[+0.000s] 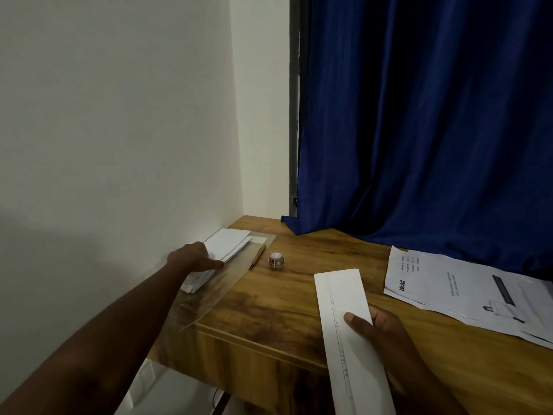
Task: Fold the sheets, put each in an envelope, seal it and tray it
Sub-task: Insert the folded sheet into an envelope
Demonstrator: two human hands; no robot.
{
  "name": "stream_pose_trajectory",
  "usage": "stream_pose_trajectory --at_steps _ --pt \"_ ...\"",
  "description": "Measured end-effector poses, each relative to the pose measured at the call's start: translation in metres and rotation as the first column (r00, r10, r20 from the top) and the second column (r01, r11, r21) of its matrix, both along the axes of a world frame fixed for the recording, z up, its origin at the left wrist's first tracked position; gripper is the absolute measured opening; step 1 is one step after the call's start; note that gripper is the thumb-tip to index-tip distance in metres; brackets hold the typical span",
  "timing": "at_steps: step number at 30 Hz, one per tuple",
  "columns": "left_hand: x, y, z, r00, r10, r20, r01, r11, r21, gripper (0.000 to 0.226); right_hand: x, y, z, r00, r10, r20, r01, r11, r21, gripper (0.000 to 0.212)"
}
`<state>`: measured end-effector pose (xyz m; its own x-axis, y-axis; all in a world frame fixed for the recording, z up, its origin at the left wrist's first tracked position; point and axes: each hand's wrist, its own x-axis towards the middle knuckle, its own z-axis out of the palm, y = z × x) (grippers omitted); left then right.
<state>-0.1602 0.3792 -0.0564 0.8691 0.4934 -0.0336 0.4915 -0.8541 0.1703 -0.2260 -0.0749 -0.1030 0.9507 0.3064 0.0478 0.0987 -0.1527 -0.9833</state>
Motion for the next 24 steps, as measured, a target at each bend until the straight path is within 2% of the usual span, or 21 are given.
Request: stream_pose_trajectory --at_steps 7,10,14,19,24 --pt "0.005 0.006 -0.005 0.999 -0.003 0.040 0.000 0.996 0.085 0.074 0.003 0.001 0.001 1.000 0.002 -0.012 -0.002 1.000 -0.013 0.018" --pt "0.006 0.001 -0.004 0.999 -0.025 0.044 0.017 0.983 0.181 0.065 0.005 0.001 0.000 1.000 -0.005 -0.017 0.005 1.000 -0.015 0.016" --pt "0.008 -0.011 -0.004 0.997 -0.056 0.044 0.035 0.925 0.379 0.050 0.009 0.000 -0.003 1.000 -0.006 -0.013 0.006 1.000 -0.018 0.018" --pt "0.006 -0.014 -0.008 0.991 -0.104 0.083 0.051 0.873 0.485 0.028 0.010 0.001 -0.004 0.999 -0.017 -0.030 0.017 1.000 -0.019 0.017" --pt "0.000 -0.001 0.011 0.980 -0.094 0.174 -0.025 0.813 0.582 0.028 0.010 0.001 -0.004 1.000 -0.017 -0.024 0.017 1.000 -0.010 0.015"
